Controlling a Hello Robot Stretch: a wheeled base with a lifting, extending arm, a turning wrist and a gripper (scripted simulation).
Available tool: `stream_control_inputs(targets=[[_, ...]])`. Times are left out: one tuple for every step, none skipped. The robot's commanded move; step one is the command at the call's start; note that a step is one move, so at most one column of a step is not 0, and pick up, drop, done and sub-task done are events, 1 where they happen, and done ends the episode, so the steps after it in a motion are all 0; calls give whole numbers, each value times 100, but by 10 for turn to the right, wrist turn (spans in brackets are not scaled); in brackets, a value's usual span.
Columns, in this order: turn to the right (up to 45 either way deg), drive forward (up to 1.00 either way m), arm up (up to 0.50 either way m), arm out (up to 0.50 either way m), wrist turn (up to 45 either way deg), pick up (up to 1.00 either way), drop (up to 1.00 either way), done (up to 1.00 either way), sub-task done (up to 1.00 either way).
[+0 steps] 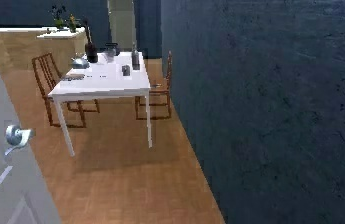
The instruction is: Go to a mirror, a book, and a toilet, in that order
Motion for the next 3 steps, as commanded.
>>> stream_control_inputs(targets=[[0,20,0,0,0,0,0,0,0],[-360,0,0,0,0,0,0,0,0],[0,10,0,0,0,0,0,0,0]])
